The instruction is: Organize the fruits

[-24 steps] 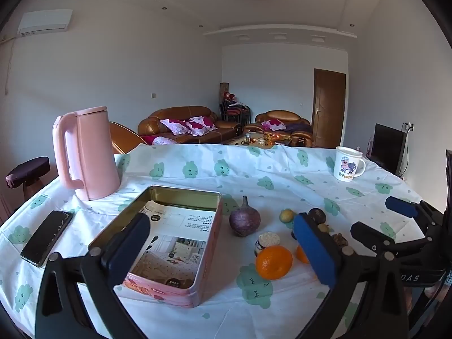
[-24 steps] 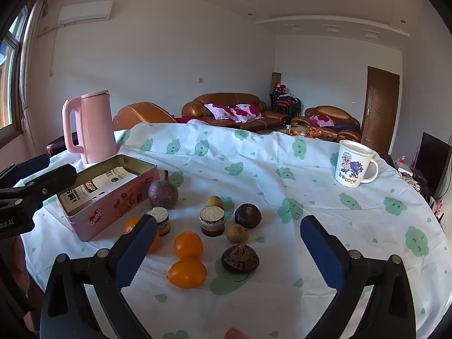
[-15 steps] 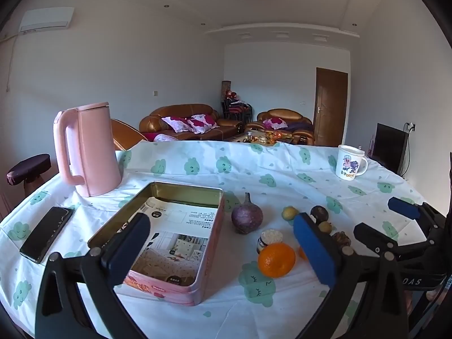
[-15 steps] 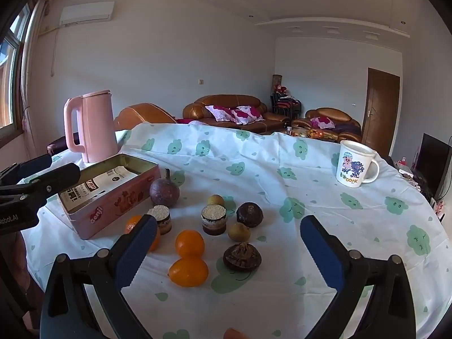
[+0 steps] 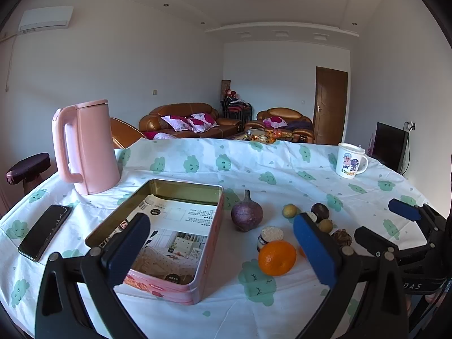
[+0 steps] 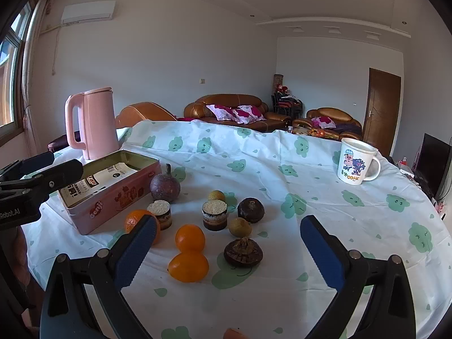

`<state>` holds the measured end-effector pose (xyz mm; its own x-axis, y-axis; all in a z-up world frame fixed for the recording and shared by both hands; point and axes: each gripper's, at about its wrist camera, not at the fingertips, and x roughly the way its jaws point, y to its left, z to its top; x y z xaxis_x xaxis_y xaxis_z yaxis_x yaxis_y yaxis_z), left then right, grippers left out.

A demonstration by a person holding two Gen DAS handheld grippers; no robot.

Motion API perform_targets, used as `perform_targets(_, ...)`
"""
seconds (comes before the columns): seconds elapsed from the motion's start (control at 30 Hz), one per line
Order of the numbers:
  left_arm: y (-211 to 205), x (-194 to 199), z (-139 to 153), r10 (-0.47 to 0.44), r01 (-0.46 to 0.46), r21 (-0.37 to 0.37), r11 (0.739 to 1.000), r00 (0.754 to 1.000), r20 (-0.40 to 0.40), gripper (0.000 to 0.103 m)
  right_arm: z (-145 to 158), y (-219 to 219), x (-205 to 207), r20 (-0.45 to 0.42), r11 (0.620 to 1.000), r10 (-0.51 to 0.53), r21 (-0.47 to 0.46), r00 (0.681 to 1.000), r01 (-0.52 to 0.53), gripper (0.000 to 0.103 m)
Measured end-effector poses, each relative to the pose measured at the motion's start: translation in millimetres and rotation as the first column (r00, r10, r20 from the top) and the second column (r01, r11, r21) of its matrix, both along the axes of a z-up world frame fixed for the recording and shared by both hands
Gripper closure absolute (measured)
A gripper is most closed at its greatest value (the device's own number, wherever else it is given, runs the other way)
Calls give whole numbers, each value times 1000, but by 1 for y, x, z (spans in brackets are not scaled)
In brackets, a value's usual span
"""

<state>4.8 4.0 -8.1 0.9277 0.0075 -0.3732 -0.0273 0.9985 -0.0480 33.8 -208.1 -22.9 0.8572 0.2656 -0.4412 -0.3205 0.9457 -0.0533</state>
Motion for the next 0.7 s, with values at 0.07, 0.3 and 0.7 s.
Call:
perform_targets(0.07,0,0,0,0,0,0,1000,1000,0,0,-1,1,0,1,1000,3,-4,1000,-3,1)
perform_targets(0.3,0,0,-1,-1,1,-1,1000,1000,2,0,-2,4,-2,-1,1000,9,-17,1000,-9,1)
perform_targets(0.7,0,0,-4,0,0,0,1000,1000,-2,0,-3,6,-2,-9,1000,22,-4,1000,-22,1)
